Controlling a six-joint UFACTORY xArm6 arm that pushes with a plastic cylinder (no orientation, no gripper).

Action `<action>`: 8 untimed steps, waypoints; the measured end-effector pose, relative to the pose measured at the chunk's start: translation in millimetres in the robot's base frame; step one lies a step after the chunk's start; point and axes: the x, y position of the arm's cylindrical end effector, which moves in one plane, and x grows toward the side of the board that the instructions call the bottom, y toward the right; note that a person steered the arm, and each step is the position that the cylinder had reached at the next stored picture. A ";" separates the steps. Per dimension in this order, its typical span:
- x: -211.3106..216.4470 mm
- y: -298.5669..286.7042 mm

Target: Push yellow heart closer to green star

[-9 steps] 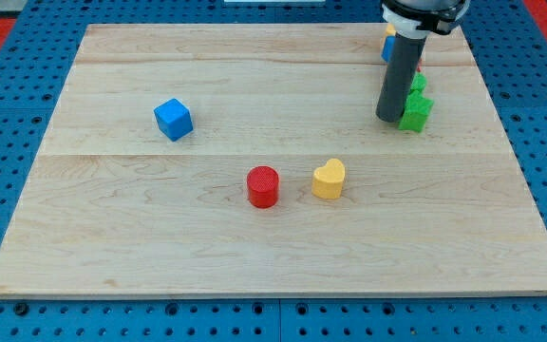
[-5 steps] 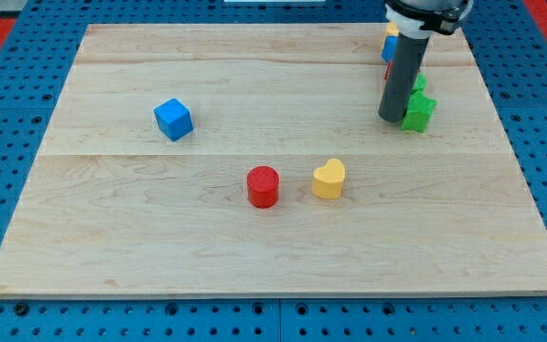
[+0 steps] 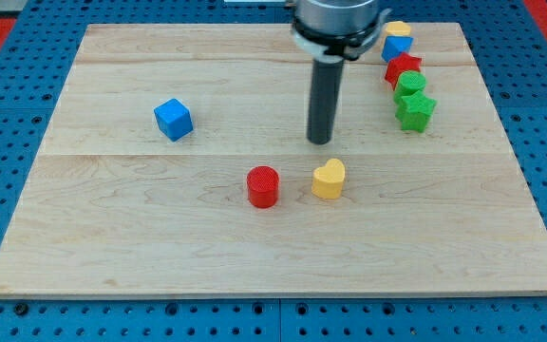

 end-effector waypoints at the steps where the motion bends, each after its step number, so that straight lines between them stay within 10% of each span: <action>1: 27.8 -17.1; 8: 82.9 85.7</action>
